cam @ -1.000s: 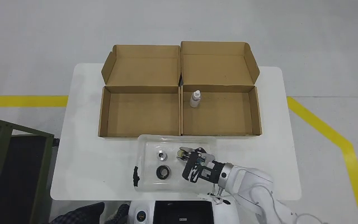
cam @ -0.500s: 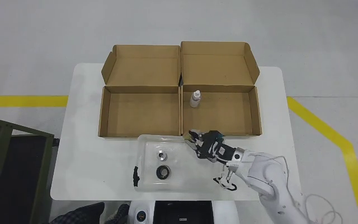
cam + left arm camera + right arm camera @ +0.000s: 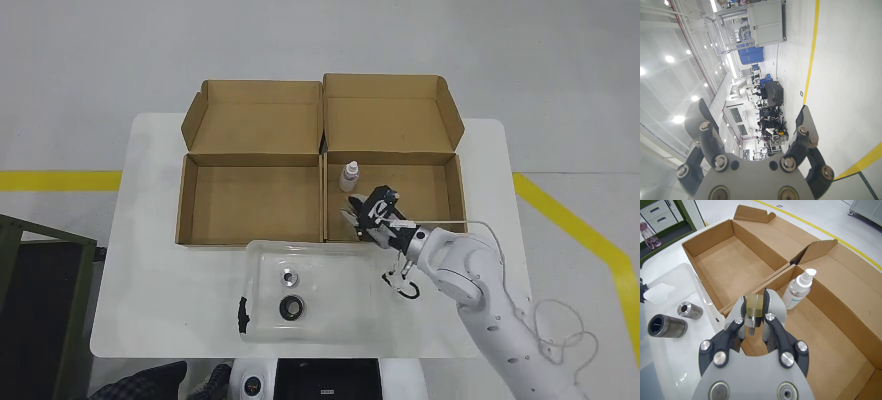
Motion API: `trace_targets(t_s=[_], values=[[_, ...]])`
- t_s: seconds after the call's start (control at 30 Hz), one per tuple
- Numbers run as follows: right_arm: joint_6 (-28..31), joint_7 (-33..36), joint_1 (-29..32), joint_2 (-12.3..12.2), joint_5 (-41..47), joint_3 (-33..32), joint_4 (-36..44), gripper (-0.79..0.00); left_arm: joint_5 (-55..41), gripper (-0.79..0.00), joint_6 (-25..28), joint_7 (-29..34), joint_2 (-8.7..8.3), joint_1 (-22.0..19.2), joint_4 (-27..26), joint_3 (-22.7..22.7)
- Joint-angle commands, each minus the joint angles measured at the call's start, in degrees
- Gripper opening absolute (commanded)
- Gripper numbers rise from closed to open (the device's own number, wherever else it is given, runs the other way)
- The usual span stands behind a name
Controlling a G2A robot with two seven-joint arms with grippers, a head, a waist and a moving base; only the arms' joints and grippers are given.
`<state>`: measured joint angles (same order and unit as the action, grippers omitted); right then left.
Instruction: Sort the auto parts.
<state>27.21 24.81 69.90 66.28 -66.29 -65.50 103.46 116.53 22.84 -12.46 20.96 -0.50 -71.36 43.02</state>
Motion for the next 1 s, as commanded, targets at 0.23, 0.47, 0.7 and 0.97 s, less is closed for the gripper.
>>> trace_targets(t_s=[0.23, 0.47, 0.7, 0.97], values=[[-1.87, 0.95, -3.11, 0.53, -3.02, 2.48, -5.74, -0.785, 0.0, 0.0, 0.0, 0.0, 0.0, 0.0, 0.0, 0.0], [-3.06, 1.94, -5.43, 1.04, -4.75, 4.41, -9.43, -0.671, 0.0, 0.0, 0.0, 0.0, 0.0, 0.0, 0.0, 0.0], [-3.57, 2.3, -7.07, 1.43, -5.12, 5.34, -11.87, -0.456, 0.0, 0.0, 0.0, 0.0, 0.0, 0.0, 0.0, 0.0], [-3.33, 0.53, -6.82, 1.46, -4.02, 4.42, -10.47, -0.366, 0.0, 0.0, 0.0, 0.0, 0.0, 0.0, 0.0, 0.0]])
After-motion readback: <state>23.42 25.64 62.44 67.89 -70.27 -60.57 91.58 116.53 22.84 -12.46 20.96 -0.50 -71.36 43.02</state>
